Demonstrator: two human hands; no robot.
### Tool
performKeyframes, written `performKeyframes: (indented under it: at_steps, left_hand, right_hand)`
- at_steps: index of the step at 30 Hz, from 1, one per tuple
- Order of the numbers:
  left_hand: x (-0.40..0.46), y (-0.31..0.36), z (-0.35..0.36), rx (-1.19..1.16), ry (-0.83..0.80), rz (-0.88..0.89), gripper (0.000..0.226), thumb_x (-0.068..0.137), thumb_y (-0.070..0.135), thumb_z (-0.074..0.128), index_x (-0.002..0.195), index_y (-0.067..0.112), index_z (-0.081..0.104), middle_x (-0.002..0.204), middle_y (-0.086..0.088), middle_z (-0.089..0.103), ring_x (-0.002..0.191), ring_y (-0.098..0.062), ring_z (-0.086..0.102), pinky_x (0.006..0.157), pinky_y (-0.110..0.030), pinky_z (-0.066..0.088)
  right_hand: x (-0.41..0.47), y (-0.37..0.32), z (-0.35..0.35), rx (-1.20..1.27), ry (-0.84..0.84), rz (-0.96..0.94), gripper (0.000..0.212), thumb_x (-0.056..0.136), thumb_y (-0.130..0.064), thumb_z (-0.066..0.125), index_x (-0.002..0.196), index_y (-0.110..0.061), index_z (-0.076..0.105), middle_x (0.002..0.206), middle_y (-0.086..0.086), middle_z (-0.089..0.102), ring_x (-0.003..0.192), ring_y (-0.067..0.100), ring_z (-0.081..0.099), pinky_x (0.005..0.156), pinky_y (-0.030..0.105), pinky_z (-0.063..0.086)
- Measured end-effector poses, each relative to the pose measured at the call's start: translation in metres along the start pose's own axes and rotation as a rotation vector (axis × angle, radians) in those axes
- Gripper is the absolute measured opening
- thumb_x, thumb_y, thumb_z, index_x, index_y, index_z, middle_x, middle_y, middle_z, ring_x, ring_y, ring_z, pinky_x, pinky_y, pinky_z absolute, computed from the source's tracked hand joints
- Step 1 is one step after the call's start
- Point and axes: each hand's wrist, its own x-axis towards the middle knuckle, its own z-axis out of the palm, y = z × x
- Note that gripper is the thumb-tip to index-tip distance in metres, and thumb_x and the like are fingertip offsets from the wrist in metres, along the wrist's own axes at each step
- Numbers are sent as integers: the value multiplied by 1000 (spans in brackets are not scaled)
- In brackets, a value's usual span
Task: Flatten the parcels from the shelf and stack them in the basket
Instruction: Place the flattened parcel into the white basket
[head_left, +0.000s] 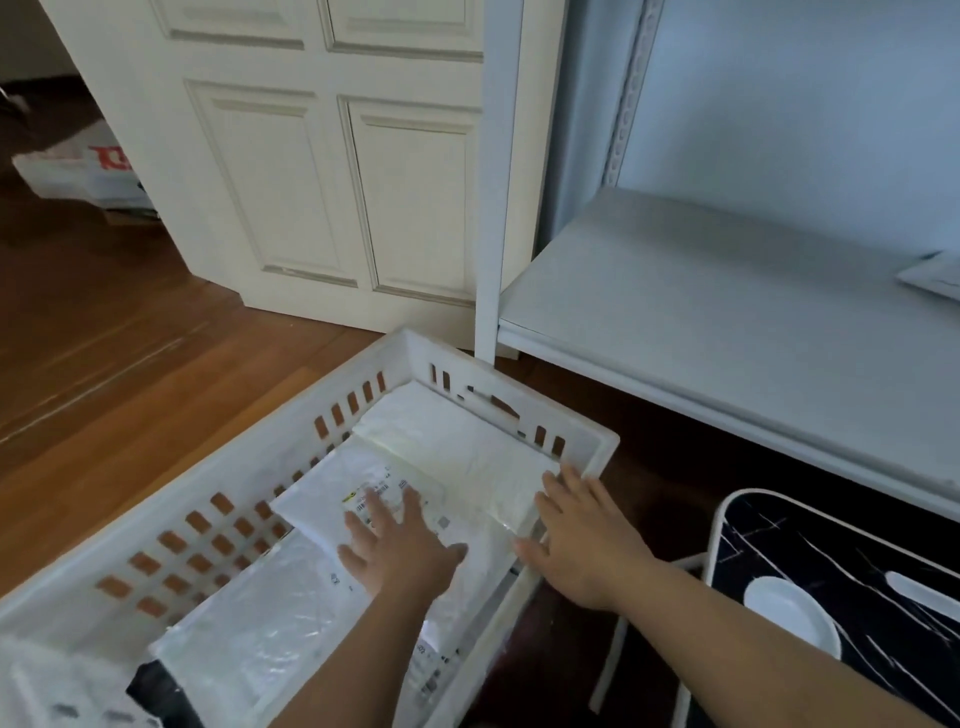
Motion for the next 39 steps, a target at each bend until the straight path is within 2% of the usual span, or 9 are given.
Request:
performKeyframes:
  at_steps: [3, 13, 15, 17, 20, 23, 29, 34, 39]
  left_hand:
    - [7, 3, 21, 209, -213, 369, 91, 84, 60, 59, 149, 48, -3, 157, 3, -26, 144, -33, -23, 112, -64, -2]
    - [23, 13, 27, 420, -371, 325, 87, 87, 53, 59, 146, 52, -4, 158, 7, -24, 145, -36, -17, 109, -71, 9]
    - [20, 19, 16, 414, -393, 331, 81, 89, 52, 57, 148, 50, 1, 160, 4, -18, 146, -38, -10, 111, -68, 14]
    - [15, 28, -2, 394, -366, 361, 72, 93, 51, 52, 152, 39, 11, 162, -4, -6, 147, -37, 5, 116, -56, 18]
    - [4, 56, -31, 259, -202, 407, 63, 97, 47, 45, 152, 23, 24, 160, -9, 13, 145, -26, 22, 116, -38, 21]
    - [-20, 96, -61, 182, -26, 500, 60, 98, 44, 44, 150, 19, 28, 156, -6, 28, 143, -22, 28, 113, -36, 26]
    - [-93, 191, -76, 177, 54, 798, 56, 97, 41, 48, 145, 15, 38, 150, -4, 39, 138, -19, 35, 110, -31, 29]
    - [-162, 274, -42, 284, 53, 1051, 52, 100, 42, 41, 148, 25, 32, 155, 5, 28, 142, -10, 25, 113, -22, 17]
    - [-220, 347, 7, 346, -59, 1208, 53, 101, 40, 40, 151, 27, 26, 160, 6, 15, 145, -12, 18, 115, -26, 16]
  right_hand:
    - [2, 5, 6, 27, -2, -40, 69, 101, -53, 15, 154, -13, -5, 158, 7, -24, 141, 21, -33, 118, 41, -14]
    - [15, 6, 6, -3, -57, -55, 72, 100, -56, 14, 154, -13, -8, 156, 8, -29, 138, 21, -37, 116, 42, -19]
    - [10, 9, 3, 10, -66, -77, 71, 100, -55, 15, 154, -15, -7, 157, 7, -26, 140, 21, -35, 116, 41, -17]
    - [0, 9, 0, 64, -49, -106, 67, 101, -52, 17, 155, -17, -3, 160, 4, -20, 142, 19, -30, 119, 41, -13]
    - [-25, 20, -1, 131, 12, -104, 61, 103, -45, 21, 155, -19, 1, 162, 0, -13, 146, 16, -21, 120, 41, -6]
    - [-55, 58, -1, 103, 7, -21, 62, 103, -49, 23, 155, -21, 3, 162, -1, -10, 147, 17, -17, 119, 44, -4]
    - [-125, 146, -22, 68, 83, 231, 68, 102, -53, 23, 154, -11, 15, 163, 5, -1, 148, 20, -13, 120, 46, 2]
    - [-187, 231, -17, 135, 235, 421, 62, 103, -47, 27, 148, -5, 32, 162, 8, 7, 149, 21, -8, 120, 43, 4]
    - [-256, 311, 9, 179, 333, 704, 55, 102, -44, 32, 143, -8, 40, 158, 8, 17, 149, 24, 2, 119, 42, 13]
